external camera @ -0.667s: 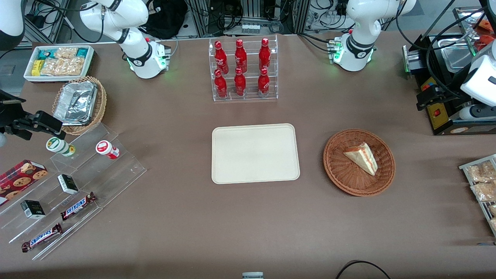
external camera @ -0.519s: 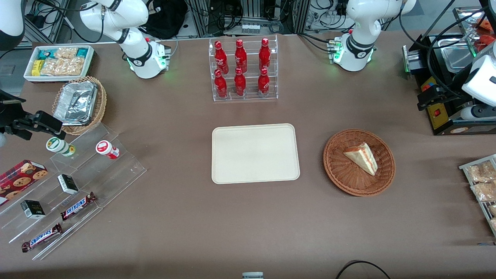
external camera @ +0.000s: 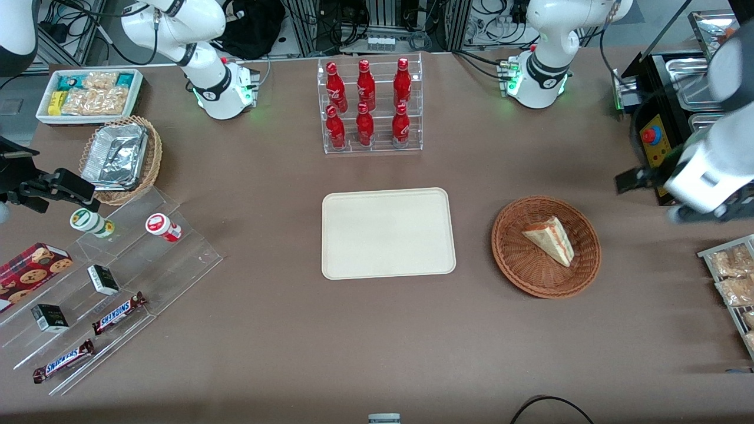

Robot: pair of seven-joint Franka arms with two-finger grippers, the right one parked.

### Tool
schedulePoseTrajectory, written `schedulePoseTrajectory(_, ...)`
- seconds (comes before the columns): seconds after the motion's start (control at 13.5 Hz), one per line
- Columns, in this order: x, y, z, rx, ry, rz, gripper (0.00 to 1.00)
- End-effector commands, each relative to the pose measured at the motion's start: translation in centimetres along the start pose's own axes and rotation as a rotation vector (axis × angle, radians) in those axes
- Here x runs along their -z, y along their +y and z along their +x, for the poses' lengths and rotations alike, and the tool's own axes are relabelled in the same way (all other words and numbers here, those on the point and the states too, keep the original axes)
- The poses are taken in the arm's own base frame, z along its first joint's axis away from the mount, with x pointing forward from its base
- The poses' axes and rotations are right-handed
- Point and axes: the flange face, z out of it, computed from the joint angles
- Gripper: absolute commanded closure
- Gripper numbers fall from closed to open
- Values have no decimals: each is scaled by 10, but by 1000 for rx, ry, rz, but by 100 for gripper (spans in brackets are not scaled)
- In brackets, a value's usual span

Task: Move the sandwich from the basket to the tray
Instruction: 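Move the left gripper over the wicker basket and lower toward the sandwich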

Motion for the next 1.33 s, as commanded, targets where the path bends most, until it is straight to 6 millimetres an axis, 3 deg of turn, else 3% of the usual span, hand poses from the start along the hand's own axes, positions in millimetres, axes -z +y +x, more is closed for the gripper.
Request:
schedulePoseTrajectory(0.0,-46,18,4,39,24,15,0)
schedulePoseTrajectory(0.22,-105,41,5,214,86,-5,0)
schedulePoseTrajectory(0.59,-171,54,-18,585,221,-93,0)
schedulePoseTrajectory(0.81,-196,69,-20,698,186,-96,0)
schedulePoseTrajectory(1.26,-237,65,-14,724,131,-83,0)
